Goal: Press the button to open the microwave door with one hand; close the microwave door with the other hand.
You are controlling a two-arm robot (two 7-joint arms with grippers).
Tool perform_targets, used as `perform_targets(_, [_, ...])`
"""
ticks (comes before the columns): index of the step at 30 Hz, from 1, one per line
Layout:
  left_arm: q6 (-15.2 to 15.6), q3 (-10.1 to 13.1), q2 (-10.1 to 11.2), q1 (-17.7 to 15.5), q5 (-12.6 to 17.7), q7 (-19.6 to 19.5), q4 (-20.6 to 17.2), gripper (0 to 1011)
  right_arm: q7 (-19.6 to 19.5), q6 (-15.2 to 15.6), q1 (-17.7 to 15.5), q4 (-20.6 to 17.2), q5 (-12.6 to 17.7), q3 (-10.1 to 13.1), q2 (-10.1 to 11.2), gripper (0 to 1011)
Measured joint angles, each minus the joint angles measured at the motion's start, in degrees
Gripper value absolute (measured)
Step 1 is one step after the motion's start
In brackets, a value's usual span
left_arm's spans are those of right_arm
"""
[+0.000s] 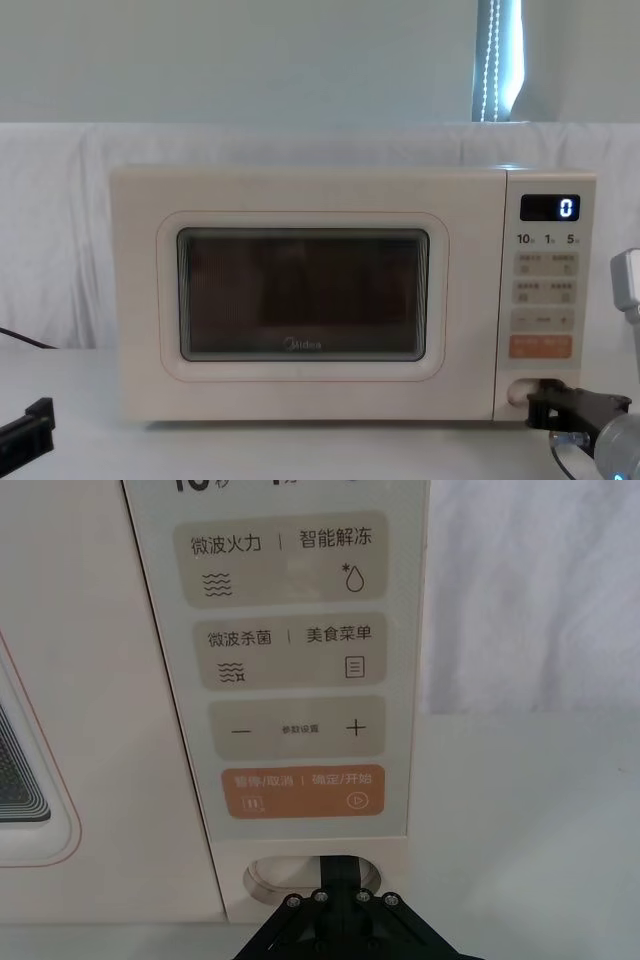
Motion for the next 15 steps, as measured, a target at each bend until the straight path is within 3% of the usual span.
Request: perform_targets(15, [0.0,0.0,0.0,0.0,0.0,0.0,0.0,1001,0.3,0.0,1.4,1.9,-0.1,-0.1,0.1,0])
